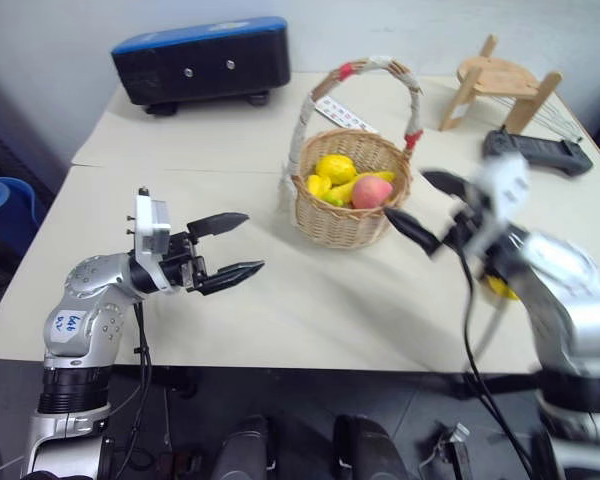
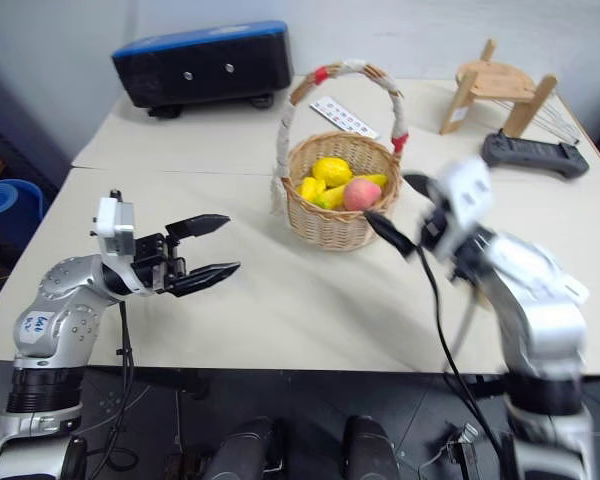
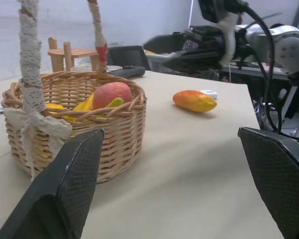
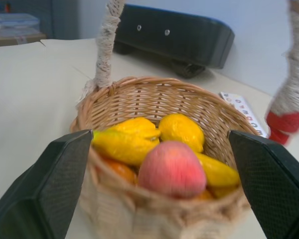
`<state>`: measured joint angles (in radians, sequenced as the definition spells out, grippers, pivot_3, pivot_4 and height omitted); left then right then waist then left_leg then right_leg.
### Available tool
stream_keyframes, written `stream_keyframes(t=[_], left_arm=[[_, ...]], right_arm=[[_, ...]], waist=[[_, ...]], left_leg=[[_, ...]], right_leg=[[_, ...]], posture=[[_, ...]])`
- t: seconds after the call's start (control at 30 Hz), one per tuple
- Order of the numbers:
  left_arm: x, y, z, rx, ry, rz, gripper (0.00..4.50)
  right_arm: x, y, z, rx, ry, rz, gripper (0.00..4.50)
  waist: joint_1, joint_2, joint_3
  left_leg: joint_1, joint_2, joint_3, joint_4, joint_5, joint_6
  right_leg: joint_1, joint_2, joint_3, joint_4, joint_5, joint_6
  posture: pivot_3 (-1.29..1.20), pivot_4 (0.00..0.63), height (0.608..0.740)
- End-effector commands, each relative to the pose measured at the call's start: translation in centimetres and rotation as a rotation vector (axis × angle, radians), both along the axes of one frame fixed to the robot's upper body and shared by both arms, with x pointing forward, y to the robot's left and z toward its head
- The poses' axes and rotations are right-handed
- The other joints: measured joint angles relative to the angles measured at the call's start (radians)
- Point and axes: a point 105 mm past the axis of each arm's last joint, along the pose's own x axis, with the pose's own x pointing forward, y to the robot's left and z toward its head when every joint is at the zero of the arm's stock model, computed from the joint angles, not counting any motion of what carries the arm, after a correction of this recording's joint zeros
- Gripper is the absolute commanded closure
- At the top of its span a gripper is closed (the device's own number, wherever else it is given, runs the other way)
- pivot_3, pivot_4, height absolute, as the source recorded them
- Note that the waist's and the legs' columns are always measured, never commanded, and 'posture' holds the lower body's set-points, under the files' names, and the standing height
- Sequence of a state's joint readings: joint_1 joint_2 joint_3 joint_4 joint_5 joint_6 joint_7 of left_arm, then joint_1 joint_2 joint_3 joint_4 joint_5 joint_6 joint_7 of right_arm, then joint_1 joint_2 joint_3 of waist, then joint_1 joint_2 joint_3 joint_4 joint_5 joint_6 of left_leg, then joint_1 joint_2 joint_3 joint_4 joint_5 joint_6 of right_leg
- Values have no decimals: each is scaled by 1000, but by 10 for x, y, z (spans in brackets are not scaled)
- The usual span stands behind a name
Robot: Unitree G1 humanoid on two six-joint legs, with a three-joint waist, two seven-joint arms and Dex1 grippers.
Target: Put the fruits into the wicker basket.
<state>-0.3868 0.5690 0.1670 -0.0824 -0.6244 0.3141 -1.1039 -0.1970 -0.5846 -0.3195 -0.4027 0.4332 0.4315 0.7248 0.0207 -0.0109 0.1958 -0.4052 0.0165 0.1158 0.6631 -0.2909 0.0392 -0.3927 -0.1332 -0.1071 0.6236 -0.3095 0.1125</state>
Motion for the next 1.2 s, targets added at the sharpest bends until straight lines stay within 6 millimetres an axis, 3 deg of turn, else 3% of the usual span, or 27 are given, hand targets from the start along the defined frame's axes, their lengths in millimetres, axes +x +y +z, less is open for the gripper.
stream_keyframes(t=[0.03, 0.1, 0.27, 0.43, 0.53, 0.67, 0.8, 0.97, 1.2], left_arm=[[-4, -12, 3, 27, -43, -68, 0], [-2, -17, 1, 26, -36, -92, 0], [1, -26, -8, 73, -41, -143, 0], [6, -34, -7, 79, -49, -179, 0], [8, -36, -6, 75, -52, -190, 0], [9, -36, -5, 74, -63, -182, 0], [11, -36, -2, 54, -77, -161, 0], [9, -38, 0, 35, -81, -146, 0], [1, -39, -2, 31, -76, -133, 0]], right_arm=[[-38, -39, 12, 11, -116, -139, 52], [-64, -70, -11, -19, -65, -282, 52], [-121, -113, -47, -69, 35, -499, 52], [-155, -124, -66, -80, 90, -602, 52], [-160, -124, -69, -52, 97, -626, 52], [-138, -122, -59, 37, 124, -601, 52], [-96, -127, -42, 68, 204, -573, 52], [-43, -131, -38, 71, 372, -606, 52], [17, -135, -39, 66, 497, -649, 52]], waist=[[1, 0, 0], [3, 0, 0], [4, 2, -1], [-6, 2, -1], [-9, 3, -2], [-20, 3, -2], [-25, 3, -2], [-19, 3, -2], [-14, 3, -2]], left_leg=[[0, -1, 2, 0, 1, 1], [1, -1, 2, 0, 1, 2], [3, -1, 2, 0, 1, 1], [5, 0, 3, 0, -1, 0], [5, 1, 3, -1, -2, -1], [5, 1, 3, 0, -3, -1], [6, 1, 3, 0, -3, 0], [5, 0, 1, 0, -2, 1], [1, -2, 2, 3, 1, 5]], right_leg=[[0, -1, 1, 0, 1, 1], [0, -1, 2, 0, 1, 2], [1, 0, 3, -2, 1, 2], [1, 0, 5, -2, 1, 2], [0, -1, 5, -2, 1, 0], [1, -2, 6, -2, 0, 0], [1, -8, 6, -1, 0, -1], [1, -9, 4, -1, -1, -2], [0, -5, 2, 1, 1, 2]], posture=[[0, 150, 740], [0, 150, 740], [0, 150, 740], [0, 150, 740], [0, 150, 740], [0, 150, 740], [0, 150, 740], [0, 150, 740], [0, 150, 740]])
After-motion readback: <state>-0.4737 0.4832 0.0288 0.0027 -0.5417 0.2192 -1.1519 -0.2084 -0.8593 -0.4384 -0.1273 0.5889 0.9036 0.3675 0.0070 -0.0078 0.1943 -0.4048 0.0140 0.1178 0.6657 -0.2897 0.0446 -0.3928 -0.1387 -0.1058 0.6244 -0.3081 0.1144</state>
